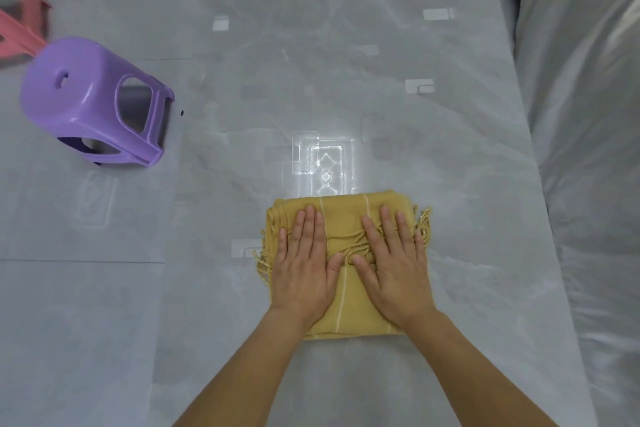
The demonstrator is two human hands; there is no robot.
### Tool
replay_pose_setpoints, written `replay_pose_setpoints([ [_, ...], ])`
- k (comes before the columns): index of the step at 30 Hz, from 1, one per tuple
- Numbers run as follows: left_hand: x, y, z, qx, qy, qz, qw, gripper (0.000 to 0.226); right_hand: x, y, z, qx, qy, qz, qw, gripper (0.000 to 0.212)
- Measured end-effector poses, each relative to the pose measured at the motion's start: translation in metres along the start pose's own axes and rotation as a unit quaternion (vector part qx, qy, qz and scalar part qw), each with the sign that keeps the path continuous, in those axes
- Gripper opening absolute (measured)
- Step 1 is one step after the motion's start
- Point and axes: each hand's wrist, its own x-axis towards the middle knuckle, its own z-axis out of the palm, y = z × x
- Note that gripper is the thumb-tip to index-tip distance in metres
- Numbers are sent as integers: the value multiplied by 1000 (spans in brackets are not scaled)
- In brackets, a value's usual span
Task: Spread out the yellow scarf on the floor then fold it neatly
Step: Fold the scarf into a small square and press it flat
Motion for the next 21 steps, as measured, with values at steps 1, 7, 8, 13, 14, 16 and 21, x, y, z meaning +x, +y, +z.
replay_pose_setpoints([
  [1, -2, -1, -3, -7, 4, 1, 1000, 66, -2, 5, -6, 22, 3, -11, 1000, 66],
  [7, -13, -7, -13, -46, 35, -73, 996, 65, -14, 23, -17, 21, -11, 101, 995, 94],
  [8, -13, -5, -14, -65, 37, -91, 993, 65, -12, 18, -16, 18, -15, 106, 994, 92],
  [13, -12, 10, -23, -171, 70, -127, 975, 63, 16, -22, -8, -2, 12, 78, 997, 67],
  [14, -11, 11, -25, -180, 75, -125, 973, 63, 22, -29, -8, 8, 14, 60, 998, 62],
  [16, -12, 12, -28, -186, 80, -110, 973, 62, 35, -41, -12, 51, 12, -16, 999, 55],
  [21, -10, 9, -31, -152, 54, -84, 983, 65, 38, -18, -46, 255, 151, 63, 953, 51],
])
